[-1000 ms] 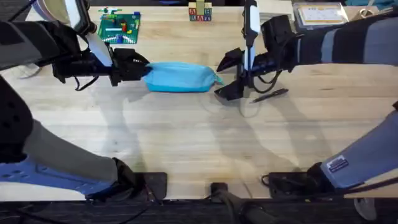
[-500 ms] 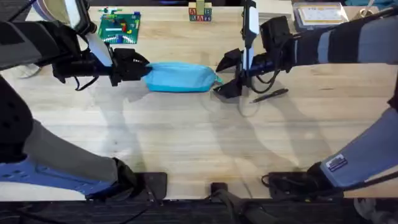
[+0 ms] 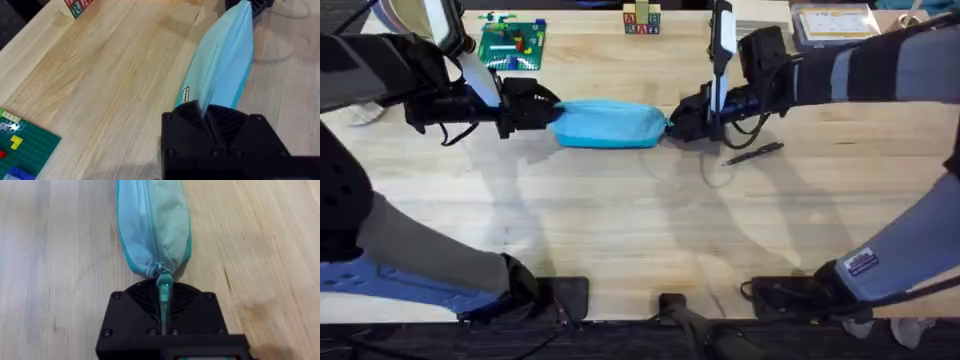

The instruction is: Unzip the bag, pick up the pens from the table one at a time and place them inside, then zip the bag closed.

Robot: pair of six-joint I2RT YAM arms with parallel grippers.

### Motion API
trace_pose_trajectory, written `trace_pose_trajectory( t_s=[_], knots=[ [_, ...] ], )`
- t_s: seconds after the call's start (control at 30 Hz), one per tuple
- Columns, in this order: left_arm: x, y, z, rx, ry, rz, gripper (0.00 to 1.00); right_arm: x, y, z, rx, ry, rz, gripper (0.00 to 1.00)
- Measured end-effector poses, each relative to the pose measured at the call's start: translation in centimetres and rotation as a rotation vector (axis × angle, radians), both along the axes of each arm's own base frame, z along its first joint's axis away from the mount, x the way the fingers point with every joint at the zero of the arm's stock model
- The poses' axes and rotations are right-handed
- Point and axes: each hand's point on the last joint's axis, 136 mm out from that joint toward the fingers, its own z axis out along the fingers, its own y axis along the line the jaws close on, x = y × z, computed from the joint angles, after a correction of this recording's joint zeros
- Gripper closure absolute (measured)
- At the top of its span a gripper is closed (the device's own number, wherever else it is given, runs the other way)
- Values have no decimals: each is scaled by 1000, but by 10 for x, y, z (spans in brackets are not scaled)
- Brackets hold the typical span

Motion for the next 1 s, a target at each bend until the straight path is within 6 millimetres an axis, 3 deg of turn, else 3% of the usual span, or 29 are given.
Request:
trace_pose_trajectory(
  t_s=[0.53, 0.87, 1.0],
  knots=[
    [0, 0, 0, 0, 0, 0, 959, 1, -1, 1, 14, 98, -76, 971],
    [0, 0, 0, 1, -3, 0, 959, 11, -4, 54, 26, -15, -128, 970],
    [0, 0, 0, 1, -3, 0, 959, 11, -4, 61, 30, -10, -149, 970]
  ],
)
